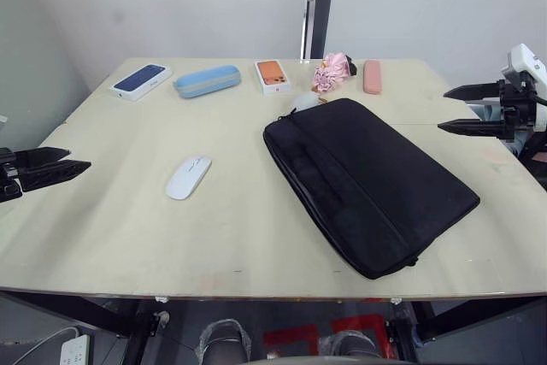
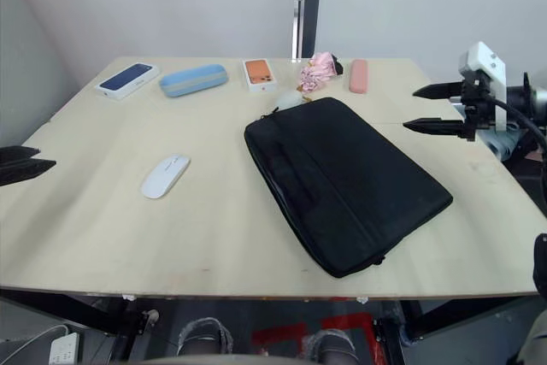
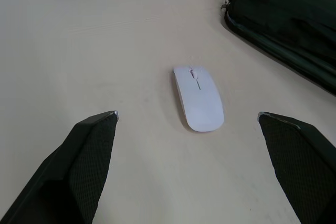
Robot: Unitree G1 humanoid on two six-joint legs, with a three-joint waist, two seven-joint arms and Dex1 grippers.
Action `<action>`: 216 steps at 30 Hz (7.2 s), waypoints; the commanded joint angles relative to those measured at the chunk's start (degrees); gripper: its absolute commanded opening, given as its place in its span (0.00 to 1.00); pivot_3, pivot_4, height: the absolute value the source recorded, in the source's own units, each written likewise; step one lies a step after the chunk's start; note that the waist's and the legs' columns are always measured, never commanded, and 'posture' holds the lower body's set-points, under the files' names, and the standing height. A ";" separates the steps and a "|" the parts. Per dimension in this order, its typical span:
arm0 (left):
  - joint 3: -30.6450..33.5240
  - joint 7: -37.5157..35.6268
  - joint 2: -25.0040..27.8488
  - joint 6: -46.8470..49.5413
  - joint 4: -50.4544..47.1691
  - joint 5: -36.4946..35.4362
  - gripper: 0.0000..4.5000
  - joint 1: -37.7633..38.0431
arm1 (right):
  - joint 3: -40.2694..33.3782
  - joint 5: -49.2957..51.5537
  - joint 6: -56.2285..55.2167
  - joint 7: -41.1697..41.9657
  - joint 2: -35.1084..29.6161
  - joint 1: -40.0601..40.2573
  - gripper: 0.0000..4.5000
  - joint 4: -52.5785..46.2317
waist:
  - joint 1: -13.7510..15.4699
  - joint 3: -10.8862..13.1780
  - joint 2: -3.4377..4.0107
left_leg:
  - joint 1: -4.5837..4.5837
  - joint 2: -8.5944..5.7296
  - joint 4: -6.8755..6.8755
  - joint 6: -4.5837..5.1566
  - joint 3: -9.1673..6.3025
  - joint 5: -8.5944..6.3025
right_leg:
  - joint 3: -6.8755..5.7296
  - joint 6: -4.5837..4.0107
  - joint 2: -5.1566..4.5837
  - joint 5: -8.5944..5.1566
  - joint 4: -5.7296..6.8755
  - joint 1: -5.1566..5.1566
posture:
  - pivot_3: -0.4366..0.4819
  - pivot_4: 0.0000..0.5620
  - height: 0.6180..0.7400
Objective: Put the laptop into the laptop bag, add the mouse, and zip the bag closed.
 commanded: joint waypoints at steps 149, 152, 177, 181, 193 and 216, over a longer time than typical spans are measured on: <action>-17.45 26.99 -33.04 -18.89 -29.55 8.52 0.63 4.68 | 5.66 13.13 39.02 -36.65 35.64 12.99 0.00 -48.90 | -0.19 -0.03 0.00 | 0.02 0.02 -0.20 -0.14 0.07 -0.01 | 0.12 0.01 0.05 0.01 -0.01 -0.15 | 0.48 0.27 1.00; -18.19 26.35 -32.81 -18.25 -30.47 8.20 0.63 4.03 | 2.21 17.63 42.47 -36.89 36.07 10.65 0.00 -49.11 | -0.27 -0.03 0.00 | 0.04 0.03 -0.21 -0.14 0.07 -0.01 | 0.13 0.01 0.07 0.01 0.01 -0.16 | 0.48 0.27 1.00; -43.35 28.23 -48.40 -20.50 -19.78 19.10 0.63 -17.12 | -5.37 33.87 51.13 -50.51 43.77 5.42 0.00 -51.29 | 0.01 0.01 0.06 | -0.08 0.02 -0.32 -0.32 0.13 0.09 | 0.18 0.14 0.09 0.07 0.02 -0.36 | 0.48 0.27 1.00; -45.60 27.68 -49.92 -20.07 -14.91 21.22 0.63 -20.94 | -5.44 34.75 50.97 -51.43 43.55 5.69 0.00 -51.51 | 0.22 0.01 0.06 | -0.11 0.01 -0.31 -0.39 0.14 0.13 | 0.19 0.16 0.08 0.08 -0.01 -0.36 | 0.48 0.27 1.00; -49.03 24.08 -52.68 -19.19 -8.41 24.02 0.63 -27.42 | -5.30 35.25 50.15 -52.39 42.84 5.69 0.00 -51.32 | 0.60 0.01 0.05 | -0.17 0.00 -0.26 -0.39 0.11 0.14 | 0.17 0.18 0.06 0.10 -0.01 -0.37 | 0.48 0.27 1.00; -51.31 23.48 -58.08 -16.94 -0.62 27.61 0.63 -33.89 | -7.24 37.68 49.03 -55.08 44.91 4.36 0.00 -51.25 | 0.73 0.01 0.06 | -0.19 0.00 -0.27 -0.38 0.10 0.14 | 0.15 0.19 0.06 0.11 -0.02 -0.37 | 0.48 0.27 1.00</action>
